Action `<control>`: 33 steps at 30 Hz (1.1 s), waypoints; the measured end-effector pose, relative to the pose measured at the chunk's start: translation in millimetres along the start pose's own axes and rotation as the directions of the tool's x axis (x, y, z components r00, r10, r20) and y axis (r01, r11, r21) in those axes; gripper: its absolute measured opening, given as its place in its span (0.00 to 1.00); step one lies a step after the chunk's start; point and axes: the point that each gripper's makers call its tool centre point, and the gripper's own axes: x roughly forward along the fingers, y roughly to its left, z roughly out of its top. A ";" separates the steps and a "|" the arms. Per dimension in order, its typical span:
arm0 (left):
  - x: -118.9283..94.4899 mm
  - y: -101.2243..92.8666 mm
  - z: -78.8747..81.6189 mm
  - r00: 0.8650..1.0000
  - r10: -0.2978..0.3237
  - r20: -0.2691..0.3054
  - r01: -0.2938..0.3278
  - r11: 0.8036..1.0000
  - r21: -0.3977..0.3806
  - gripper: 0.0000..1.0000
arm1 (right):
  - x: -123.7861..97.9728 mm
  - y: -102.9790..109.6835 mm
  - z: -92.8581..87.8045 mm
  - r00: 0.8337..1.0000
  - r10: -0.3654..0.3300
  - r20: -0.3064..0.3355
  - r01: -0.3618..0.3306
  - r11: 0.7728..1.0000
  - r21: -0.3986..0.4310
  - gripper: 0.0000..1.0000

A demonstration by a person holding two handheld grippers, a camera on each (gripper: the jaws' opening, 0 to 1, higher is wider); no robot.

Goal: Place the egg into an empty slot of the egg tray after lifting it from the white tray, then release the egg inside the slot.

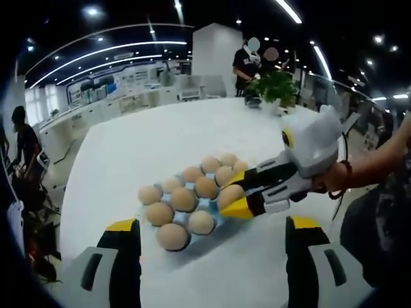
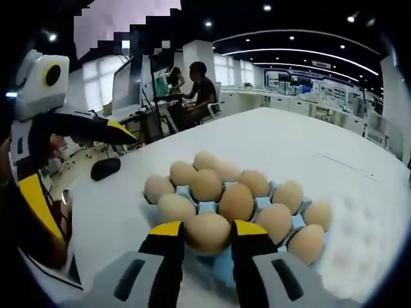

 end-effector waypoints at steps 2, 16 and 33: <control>0.0 -1.0 0.9 1.000 -0.001 0.004 0.001 1.000 0.000 0.95 | 1.0 0.3 0.1 1.000 0.010 -0.005 -0.011 1.000 -0.027 0.29; -0.8 -0.9 3.3 1.000 0.004 0.013 -0.004 1.000 0.001 0.95 | 1.1 5.6 -2.5 0.999 0.020 -0.030 -0.023 0.996 -0.086 0.26; 1.4 -2.1 5.5 1.000 0.005 0.008 -0.005 1.000 0.013 0.95 | 1.4 7.0 -2.4 0.999 0.025 -0.025 -0.027 0.996 -0.081 0.26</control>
